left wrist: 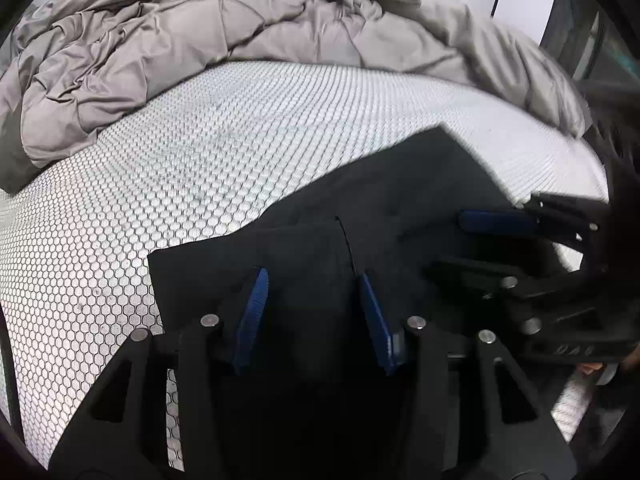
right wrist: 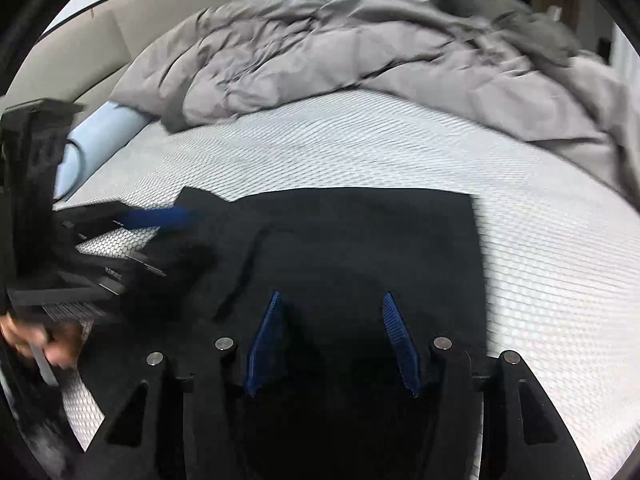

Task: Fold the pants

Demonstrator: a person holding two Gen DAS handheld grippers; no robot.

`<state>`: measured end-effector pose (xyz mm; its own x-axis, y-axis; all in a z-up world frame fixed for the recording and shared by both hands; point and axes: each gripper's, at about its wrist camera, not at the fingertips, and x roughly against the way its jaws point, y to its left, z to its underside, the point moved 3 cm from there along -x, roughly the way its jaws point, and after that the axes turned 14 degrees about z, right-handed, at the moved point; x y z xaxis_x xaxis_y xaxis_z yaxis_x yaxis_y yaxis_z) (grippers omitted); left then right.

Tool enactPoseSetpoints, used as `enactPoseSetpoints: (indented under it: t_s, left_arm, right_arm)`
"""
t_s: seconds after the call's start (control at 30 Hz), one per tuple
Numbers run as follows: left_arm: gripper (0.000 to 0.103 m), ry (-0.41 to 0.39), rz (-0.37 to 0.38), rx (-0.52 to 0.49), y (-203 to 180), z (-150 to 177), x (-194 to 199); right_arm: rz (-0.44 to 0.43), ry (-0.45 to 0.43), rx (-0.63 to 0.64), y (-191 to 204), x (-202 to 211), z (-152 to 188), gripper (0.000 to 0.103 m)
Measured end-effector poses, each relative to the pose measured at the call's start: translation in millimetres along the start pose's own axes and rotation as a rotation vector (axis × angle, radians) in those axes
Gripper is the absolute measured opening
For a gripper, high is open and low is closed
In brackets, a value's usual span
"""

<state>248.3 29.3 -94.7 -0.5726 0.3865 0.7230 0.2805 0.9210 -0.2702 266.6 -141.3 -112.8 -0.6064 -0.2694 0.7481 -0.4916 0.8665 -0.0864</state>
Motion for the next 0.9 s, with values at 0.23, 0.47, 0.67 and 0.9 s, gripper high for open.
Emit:
enactPoseSetpoints:
  t_s: [0.23, 0.47, 0.67, 0.9]
  left_arm:
    - [0.038, -0.015, -0.006, 0.002, 5, 17, 23]
    - [0.041, -0.099, 0.034, -0.062, -28, 23, 50]
    - [0.041, -0.001, 0.059, -0.088, -20, 42, 23]
    - [0.048, -0.062, 0.003, 0.021, 1, 67, 70]
  right_arm:
    - [0.191, 0.047, 0.12, 0, -21, 17, 0.052]
    - [0.072, -0.063, 0.014, -16, 29, 19, 0.051]
    - [0.033, 0.047, 0.115, 26, -13, 24, 0.051]
    - [0.087, -0.023, 0.113, -21, 10, 51, 0.048]
